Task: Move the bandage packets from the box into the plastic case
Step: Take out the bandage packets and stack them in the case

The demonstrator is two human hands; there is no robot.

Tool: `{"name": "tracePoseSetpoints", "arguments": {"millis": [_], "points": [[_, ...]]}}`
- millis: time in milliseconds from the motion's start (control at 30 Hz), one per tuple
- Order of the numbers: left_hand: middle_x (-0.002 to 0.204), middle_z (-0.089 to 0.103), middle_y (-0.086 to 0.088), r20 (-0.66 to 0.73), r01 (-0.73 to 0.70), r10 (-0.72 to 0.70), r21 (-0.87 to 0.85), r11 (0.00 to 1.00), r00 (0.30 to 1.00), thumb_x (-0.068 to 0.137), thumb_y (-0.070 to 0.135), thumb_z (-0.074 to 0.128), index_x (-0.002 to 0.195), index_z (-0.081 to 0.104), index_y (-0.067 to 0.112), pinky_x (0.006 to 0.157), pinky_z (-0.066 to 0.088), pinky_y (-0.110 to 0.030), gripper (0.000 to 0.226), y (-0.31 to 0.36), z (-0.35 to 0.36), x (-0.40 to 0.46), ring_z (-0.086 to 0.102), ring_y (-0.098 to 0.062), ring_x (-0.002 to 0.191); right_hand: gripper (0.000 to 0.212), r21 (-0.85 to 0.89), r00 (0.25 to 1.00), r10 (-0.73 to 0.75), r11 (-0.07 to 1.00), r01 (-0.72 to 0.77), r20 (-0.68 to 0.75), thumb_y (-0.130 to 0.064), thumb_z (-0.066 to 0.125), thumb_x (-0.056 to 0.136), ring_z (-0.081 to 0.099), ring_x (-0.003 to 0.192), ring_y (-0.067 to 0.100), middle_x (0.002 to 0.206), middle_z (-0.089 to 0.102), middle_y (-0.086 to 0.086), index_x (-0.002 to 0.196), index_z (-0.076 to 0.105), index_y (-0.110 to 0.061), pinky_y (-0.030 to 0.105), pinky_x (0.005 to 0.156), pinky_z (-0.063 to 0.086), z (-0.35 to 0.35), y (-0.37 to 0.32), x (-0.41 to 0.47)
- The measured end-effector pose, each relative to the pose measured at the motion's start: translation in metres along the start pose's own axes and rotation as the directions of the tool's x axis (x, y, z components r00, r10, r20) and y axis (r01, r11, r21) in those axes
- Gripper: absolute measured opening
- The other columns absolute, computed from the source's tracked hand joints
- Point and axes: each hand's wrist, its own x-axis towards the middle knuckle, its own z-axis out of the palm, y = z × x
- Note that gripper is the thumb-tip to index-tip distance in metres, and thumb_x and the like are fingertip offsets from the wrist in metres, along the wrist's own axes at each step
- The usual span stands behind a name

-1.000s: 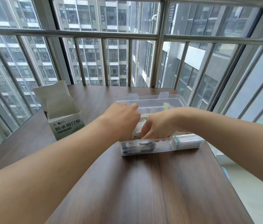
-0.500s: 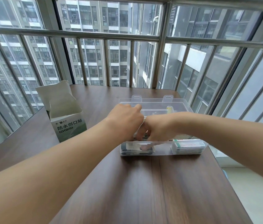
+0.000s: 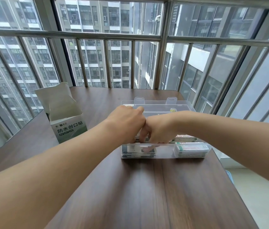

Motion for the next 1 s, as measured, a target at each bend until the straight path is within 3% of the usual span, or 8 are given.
{"name": "tracePoseSetpoints", "arguments": {"millis": [100, 233, 400, 533, 633, 767, 867, 1000], "points": [[0.116, 0.05, -0.002, 0.004, 0.008, -0.008, 0.005, 1.0, 1.0, 0.089, 0.037, 0.067, 0.112, 0.065, 0.023, 0.057, 0.026, -0.029, 0.027, 0.001, -0.003, -0.002, 0.06, -0.023, 0.096, 0.039, 0.07, 1.0, 0.017, 0.997, -0.016, -0.006, -0.044, 0.075, 0.086, 0.05, 0.064, 0.021, 0.061, 0.054, 0.0, 0.108, 0.069, -0.014, 0.026, 0.062, 0.046, 0.003, 0.002, 0.003], [0.117, 0.049, -0.003, 0.007, 0.0, 0.0, -0.007, 1.0, 1.0, 0.091, 0.029, 0.065, 0.11, 0.065, 0.02, 0.058, 0.027, -0.029, 0.021, 0.0, -0.005, -0.003, 0.06, -0.023, 0.1, 0.026, 0.159, 0.999, 0.004, 0.987, 0.004, -0.051, -0.04, 0.078, 0.084, 0.048, 0.056, 0.014, 0.06, 0.053, -0.007, 0.078, 0.062, -0.02, 0.023, 0.057, 0.044, 0.008, 0.005, 0.001], [0.115, 0.048, -0.001, 0.036, -0.043, 0.045, -0.045, 0.998, 0.998, 0.078, 0.044, 0.079, 0.106, 0.066, 0.02, 0.065, 0.034, -0.033, 0.038, -0.005, -0.007, -0.002, 0.058, -0.022, 0.103, 0.03, 0.137, 0.998, 0.019, 0.99, -0.01, -0.062, -0.044, 0.081, 0.079, 0.054, 0.073, 0.02, 0.081, 0.062, -0.001, 0.099, 0.074, -0.023, 0.03, 0.068, 0.05, 0.007, 0.004, -0.005], [0.103, 0.042, 0.001, 0.013, -0.069, 0.07, -0.046, 0.997, 0.997, 0.075, 0.048, 0.081, 0.099, 0.066, 0.02, 0.064, 0.034, -0.033, 0.04, -0.005, -0.008, -0.001, 0.059, -0.022, 0.099, 0.025, 0.166, 0.997, 0.031, 0.986, -0.02, -0.064, -0.036, 0.079, 0.083, 0.052, 0.058, 0.015, 0.062, 0.059, -0.004, 0.103, 0.077, -0.022, 0.024, 0.062, 0.046, 0.001, 0.005, -0.016], [0.098, 0.039, 0.001, -0.021, -0.085, 0.084, -0.033, 0.996, 0.996, 0.078, 0.049, 0.076, 0.097, 0.066, 0.02, 0.062, 0.033, -0.033, 0.037, -0.006, -0.007, -0.003, 0.059, -0.022, 0.094, 0.01, 0.176, 0.978, 0.058, 0.984, -0.023, -0.2, -0.03, 0.079, 0.084, 0.056, 0.045, 0.004, 0.05, 0.062, -0.01, 0.082, 0.077, -0.021, 0.02, 0.055, 0.046, -0.011, 0.013, -0.031], [0.096, 0.038, 0.002, -0.04, -0.099, 0.098, -0.026, 0.995, 0.994, 0.08, 0.049, 0.073, 0.088, 0.057, 0.024, 0.059, 0.031, -0.032, 0.031, -0.006, -0.006, -0.005, 0.059, -0.022, 0.092, 0.016, 0.241, 0.955, 0.086, 0.971, -0.016, -0.284, -0.025, 0.083, 0.081, 0.068, 0.051, 0.005, 0.06, 0.071, -0.004, 0.076, 0.072, -0.015, 0.016, 0.047, 0.049, -0.01, 0.019, -0.042], [0.097, 0.04, 0.002, -0.017, -0.112, 0.112, -0.013, 0.994, 0.994, 0.082, 0.049, 0.071, 0.083, 0.051, 0.025, 0.061, 0.035, -0.032, 0.032, -0.008, -0.008, -0.004, 0.056, -0.021, 0.084, 0.017, 0.249, 0.953, 0.1, 0.968, -0.027, -0.286, -0.022, 0.082, 0.082, 0.071, 0.061, 0.013, 0.059, 0.07, -0.008, 0.075, 0.068, -0.017, 0.024, 0.055, 0.057, 0.005, 0.018, -0.036], [0.096, 0.035, 0.002, 0.004, -0.098, 0.098, -0.017, 0.995, 0.995, 0.087, 0.045, 0.069, 0.089, 0.055, 0.022, 0.061, 0.034, -0.032, 0.027, -0.007, -0.008, -0.004, 0.046, -0.019, 0.078, 0.014, 0.415, 0.929, 0.175, 0.91, -0.026, -0.326, -0.017, 0.082, 0.081, 0.068, 0.067, 0.018, 0.077, 0.073, 0.01, 0.077, 0.069, -0.015, 0.029, 0.066, 0.059, 0.013, 0.02, -0.028]]}}
